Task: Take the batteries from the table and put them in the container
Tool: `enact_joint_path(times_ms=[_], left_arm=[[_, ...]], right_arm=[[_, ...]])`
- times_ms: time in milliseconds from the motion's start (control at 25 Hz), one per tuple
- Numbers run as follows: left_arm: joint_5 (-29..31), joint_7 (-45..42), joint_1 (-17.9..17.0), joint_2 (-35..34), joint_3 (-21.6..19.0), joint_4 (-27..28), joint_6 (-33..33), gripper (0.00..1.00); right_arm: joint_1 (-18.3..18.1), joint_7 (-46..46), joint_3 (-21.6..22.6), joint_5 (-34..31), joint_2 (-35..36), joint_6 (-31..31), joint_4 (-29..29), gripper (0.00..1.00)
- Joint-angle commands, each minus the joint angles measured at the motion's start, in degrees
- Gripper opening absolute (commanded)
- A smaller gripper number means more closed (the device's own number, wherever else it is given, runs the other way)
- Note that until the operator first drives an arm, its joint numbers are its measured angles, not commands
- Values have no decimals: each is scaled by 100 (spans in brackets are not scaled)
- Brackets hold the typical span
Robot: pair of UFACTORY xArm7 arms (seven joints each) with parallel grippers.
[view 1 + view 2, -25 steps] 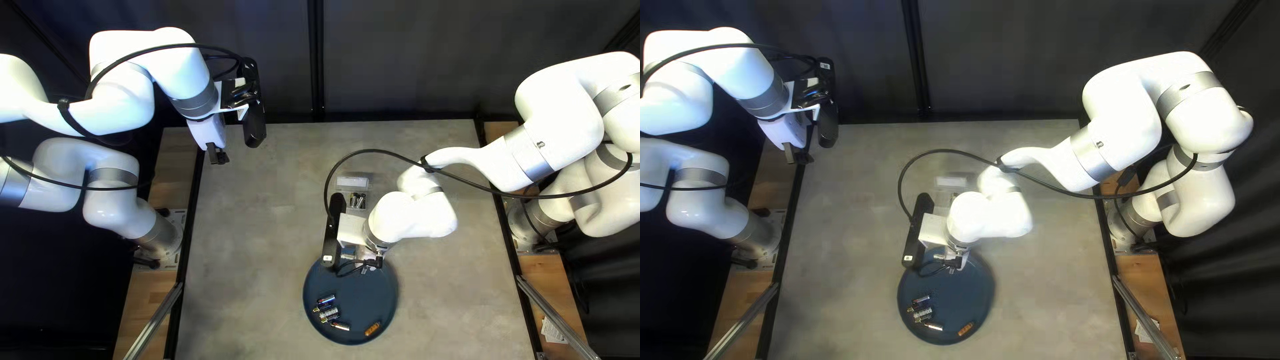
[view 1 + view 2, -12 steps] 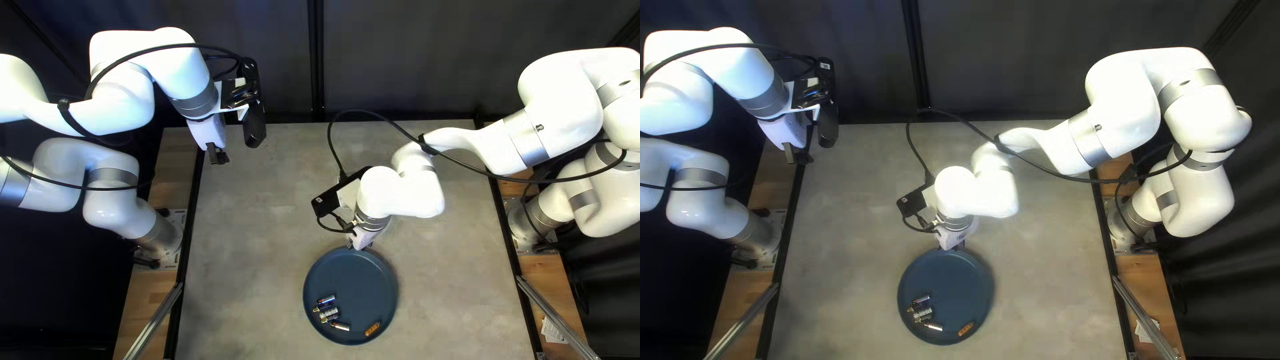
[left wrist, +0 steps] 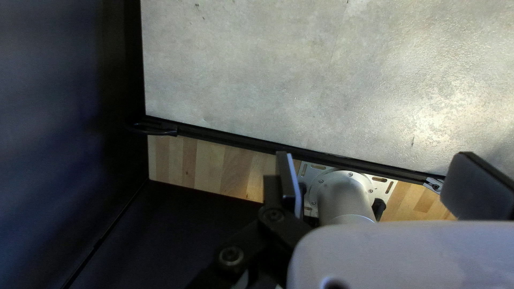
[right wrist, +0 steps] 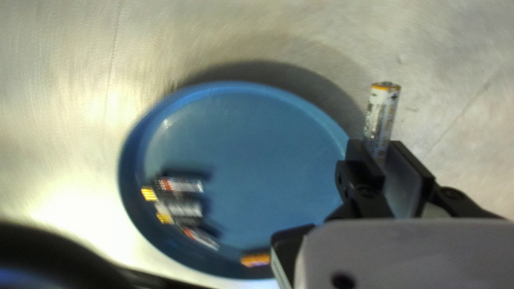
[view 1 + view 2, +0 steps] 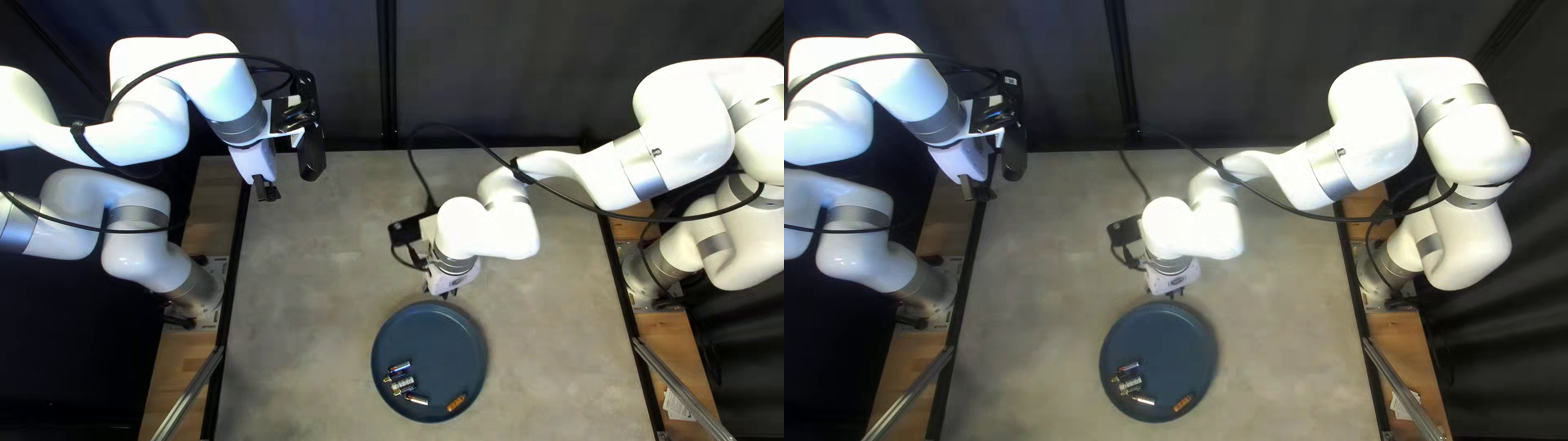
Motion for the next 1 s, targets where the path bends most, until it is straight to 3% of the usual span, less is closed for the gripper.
enact_joint_path(times_ms=[40,560,1000], left_arm=[[0,0,0,0,0,0,0,100],[0,0,0,0,0,0,0,100],[0,0,0,0,0,0,0,100]], right_arm=[[9,96,-27,-27,16,16,12,0],[-348,101,-241,477,-250,-400,-591,0],[-539,-111,-231,915,113,-608,-327,0]])
